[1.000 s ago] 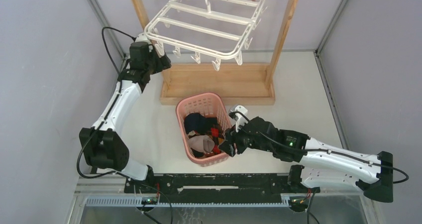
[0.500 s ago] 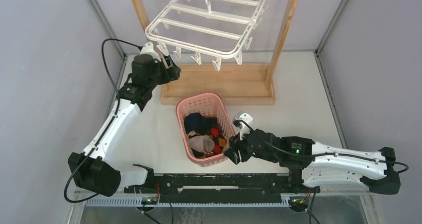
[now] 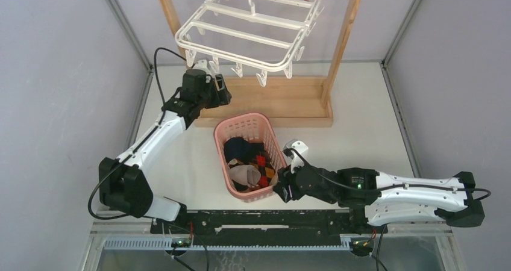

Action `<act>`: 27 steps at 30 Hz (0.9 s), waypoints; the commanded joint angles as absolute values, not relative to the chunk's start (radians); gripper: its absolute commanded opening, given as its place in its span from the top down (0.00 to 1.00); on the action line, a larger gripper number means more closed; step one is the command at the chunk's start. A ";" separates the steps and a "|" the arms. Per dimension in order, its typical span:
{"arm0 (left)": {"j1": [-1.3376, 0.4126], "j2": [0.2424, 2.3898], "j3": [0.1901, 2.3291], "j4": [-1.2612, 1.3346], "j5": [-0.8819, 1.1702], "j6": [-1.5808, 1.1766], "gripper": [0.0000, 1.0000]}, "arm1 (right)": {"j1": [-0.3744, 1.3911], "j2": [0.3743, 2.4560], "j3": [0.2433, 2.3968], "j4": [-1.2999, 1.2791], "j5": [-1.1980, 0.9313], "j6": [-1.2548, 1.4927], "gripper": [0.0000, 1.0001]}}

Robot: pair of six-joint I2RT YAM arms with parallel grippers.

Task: Remove the socks clipped to the hanger
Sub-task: Adjust the bin at the center of the board.

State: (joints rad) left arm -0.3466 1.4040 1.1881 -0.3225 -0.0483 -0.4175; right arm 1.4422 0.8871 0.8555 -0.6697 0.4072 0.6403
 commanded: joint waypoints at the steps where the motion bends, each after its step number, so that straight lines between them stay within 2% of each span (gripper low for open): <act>1: -0.358 1.444 1.205 -0.268 -0.028 -0.402 0.28 | 1.450 0.925 0.878 -0.739 0.464 0.678 0.41; 8: -0.377 1.431 1.162 -0.260 -0.023 -0.400 0.30 | 1.391 0.934 0.891 -0.772 0.499 0.689 0.41; 18: -0.379 1.364 1.097 -0.262 -0.028 -0.394 0.30 | 1.230 0.935 0.899 -0.726 0.463 0.565 0.42; 23: -0.379 1.340 1.070 -0.261 -0.028 -0.394 0.30 | 1.209 1.000 0.940 -0.709 0.452 0.511 0.52; 27: -0.380 1.319 1.050 -0.260 -0.026 -0.397 0.31 | 1.190 1.057 0.964 -0.690 0.438 0.473 0.55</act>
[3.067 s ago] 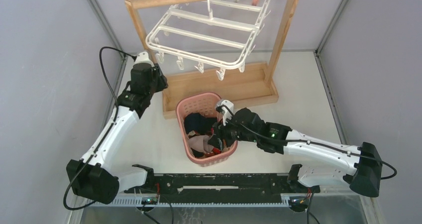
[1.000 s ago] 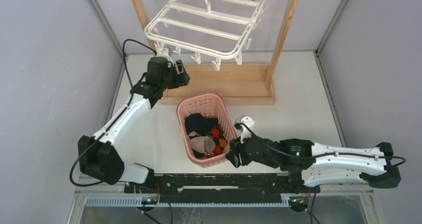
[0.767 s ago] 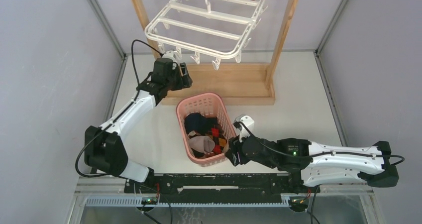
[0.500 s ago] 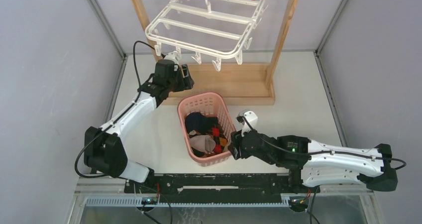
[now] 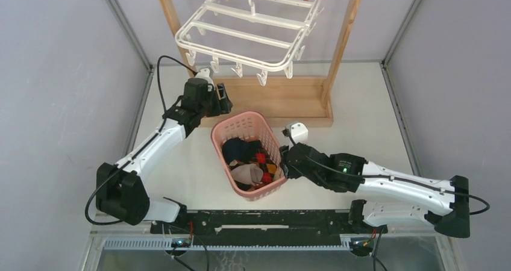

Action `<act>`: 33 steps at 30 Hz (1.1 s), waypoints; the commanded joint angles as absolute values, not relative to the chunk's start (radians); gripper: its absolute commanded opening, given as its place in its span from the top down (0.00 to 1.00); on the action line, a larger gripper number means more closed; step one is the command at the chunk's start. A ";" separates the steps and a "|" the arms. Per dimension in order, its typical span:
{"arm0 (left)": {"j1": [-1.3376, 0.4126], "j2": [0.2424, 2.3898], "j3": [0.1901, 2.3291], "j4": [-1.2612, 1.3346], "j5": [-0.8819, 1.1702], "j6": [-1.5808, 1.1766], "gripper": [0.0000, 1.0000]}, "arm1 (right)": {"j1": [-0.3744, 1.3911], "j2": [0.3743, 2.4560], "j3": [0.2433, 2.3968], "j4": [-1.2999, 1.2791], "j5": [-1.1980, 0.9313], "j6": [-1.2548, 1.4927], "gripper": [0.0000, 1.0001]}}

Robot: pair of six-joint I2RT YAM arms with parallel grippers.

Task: Remove the socks clipped to the hanger
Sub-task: Adjust the bin at the center of the board.

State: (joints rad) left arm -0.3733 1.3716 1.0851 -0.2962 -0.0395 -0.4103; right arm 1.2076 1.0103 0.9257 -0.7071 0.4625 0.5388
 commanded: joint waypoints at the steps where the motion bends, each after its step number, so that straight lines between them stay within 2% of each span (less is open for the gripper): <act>1: -0.380 1.315 1.045 -0.259 -0.027 -0.397 0.31 | 1.184 1.070 0.971 -0.688 0.435 0.465 0.57; 4: -0.380 1.299 1.033 -0.263 -0.028 -0.396 0.31 | 1.159 1.107 0.986 -0.682 0.430 0.441 0.65; 6: -0.380 1.287 1.024 -0.266 -0.030 -0.396 0.31 | 1.143 1.134 1.004 -0.695 0.448 0.419 0.67; 18: -0.398 1.214 0.927 -0.271 -0.028 -0.411 0.31 | 1.043 1.249 1.105 -0.683 0.536 0.201 0.68; 33: -0.483 1.064 0.805 -0.299 -0.064 -0.455 0.32 | 0.866 1.341 1.140 -0.508 0.442 0.002 0.66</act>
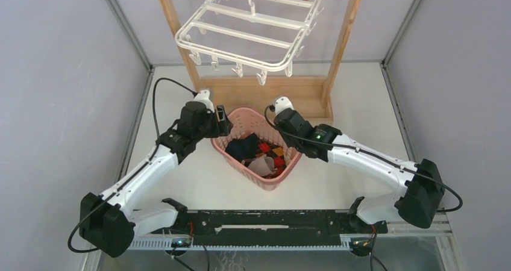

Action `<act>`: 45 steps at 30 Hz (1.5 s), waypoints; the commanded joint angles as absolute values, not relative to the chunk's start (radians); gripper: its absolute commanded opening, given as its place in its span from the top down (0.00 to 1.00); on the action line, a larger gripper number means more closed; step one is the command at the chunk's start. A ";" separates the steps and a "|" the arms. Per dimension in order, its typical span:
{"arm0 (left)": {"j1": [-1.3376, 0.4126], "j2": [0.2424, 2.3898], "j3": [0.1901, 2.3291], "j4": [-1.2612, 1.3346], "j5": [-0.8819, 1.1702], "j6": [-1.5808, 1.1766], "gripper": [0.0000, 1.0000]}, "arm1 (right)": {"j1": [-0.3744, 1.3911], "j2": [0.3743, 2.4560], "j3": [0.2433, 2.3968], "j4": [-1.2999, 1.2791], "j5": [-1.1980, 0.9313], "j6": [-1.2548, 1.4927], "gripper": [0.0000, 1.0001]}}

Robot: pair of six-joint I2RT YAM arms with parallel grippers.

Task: Remove the socks clipped to the hanger
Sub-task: Adjust the bin at the center of the board.

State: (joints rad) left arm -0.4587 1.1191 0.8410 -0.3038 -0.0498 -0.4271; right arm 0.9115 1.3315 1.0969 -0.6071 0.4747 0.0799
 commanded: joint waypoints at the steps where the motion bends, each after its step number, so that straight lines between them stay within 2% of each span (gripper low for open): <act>1: -0.493 1.057 0.797 -0.300 -0.068 -0.461 0.32 | 0.848 1.342 1.143 -0.496 0.425 0.002 0.66; 10: -0.578 1.001 0.742 -0.323 -0.113 -0.498 0.32 | 0.753 1.373 1.157 -0.393 0.307 -0.029 0.64; 41: -0.915 0.899 0.722 -0.435 -0.286 -0.686 0.34 | 0.694 1.540 1.235 -0.285 0.197 -0.034 0.60; 45: -0.933 0.858 0.734 -0.483 -0.340 -0.684 0.31 | 0.693 1.498 1.222 -0.290 0.210 -0.019 0.55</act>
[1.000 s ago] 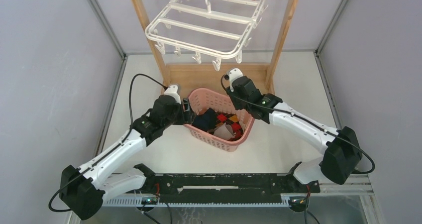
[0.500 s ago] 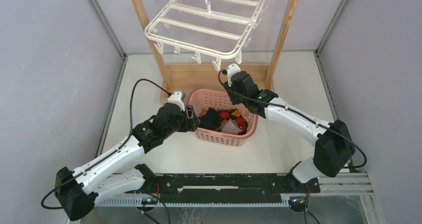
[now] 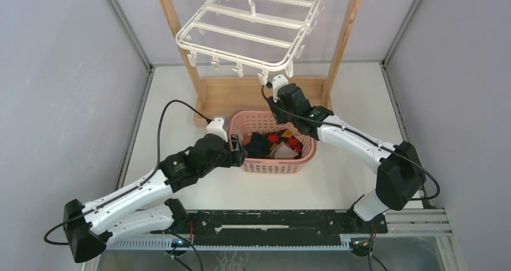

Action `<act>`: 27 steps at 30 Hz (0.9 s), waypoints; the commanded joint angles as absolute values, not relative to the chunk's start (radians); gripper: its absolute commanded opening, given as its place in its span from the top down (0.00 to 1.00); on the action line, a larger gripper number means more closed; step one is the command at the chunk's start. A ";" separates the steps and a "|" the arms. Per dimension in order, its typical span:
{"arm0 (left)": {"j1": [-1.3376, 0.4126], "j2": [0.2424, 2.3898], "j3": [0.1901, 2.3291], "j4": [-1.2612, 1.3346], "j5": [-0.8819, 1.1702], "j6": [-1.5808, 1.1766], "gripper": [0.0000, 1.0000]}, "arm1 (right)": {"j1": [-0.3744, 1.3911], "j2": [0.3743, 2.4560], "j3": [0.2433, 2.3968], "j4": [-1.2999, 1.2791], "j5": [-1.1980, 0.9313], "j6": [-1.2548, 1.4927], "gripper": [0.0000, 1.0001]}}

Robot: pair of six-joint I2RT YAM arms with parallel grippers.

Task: Remove the socks clipped to the hanger
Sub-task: Adjust the bin at the center of the board.

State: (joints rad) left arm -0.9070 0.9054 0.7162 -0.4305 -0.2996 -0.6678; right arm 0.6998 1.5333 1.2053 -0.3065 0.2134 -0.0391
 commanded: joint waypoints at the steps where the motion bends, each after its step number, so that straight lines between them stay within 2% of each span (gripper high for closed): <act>1: -0.934 0.848 0.743 -0.501 -0.363 -0.677 0.29 | 0.693 1.478 1.207 -0.286 0.210 -0.015 0.53; 5: -0.934 0.829 0.799 -0.543 -0.431 -0.620 0.27 | 0.692 1.407 1.192 -0.291 0.184 -0.003 0.45; 8: -0.933 0.817 0.835 -0.565 -0.461 -0.593 0.26 | 0.692 1.349 1.192 -0.319 0.171 0.033 0.36; 10: -0.932 0.800 0.854 -0.577 -0.486 -0.583 0.23 | 0.693 1.307 1.187 -0.344 0.173 0.041 0.17; 11: -0.933 0.790 0.865 -0.588 -0.503 -0.579 0.18 | 0.693 1.275 1.179 -0.349 0.180 0.044 0.12; 12: -0.932 0.777 0.878 -0.593 -0.521 -0.569 0.04 | 0.693 1.249 1.168 -0.348 0.188 0.044 0.11; 13: -0.932 0.766 0.894 -0.596 -0.539 -0.555 0.01 | 0.693 1.226 1.147 -0.346 0.193 0.038 0.11; 15: -0.931 0.750 0.940 -0.612 -0.587 -0.519 0.00 | 0.689 1.174 1.104 -0.311 0.215 0.026 0.10; 18: -0.925 0.743 1.035 -0.636 -0.675 -0.455 0.00 | 0.681 1.112 1.056 -0.266 0.264 0.021 0.02; 27: -0.836 0.678 1.167 -0.574 -0.703 -0.287 0.00 | 0.566 1.000 1.034 -0.262 0.279 0.036 0.00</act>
State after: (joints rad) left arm -0.8982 0.7052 1.0908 -0.6235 -0.6666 -0.4004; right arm 0.6277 1.0584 1.0424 -0.3237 0.2539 0.0204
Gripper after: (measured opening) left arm 0.996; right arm 0.993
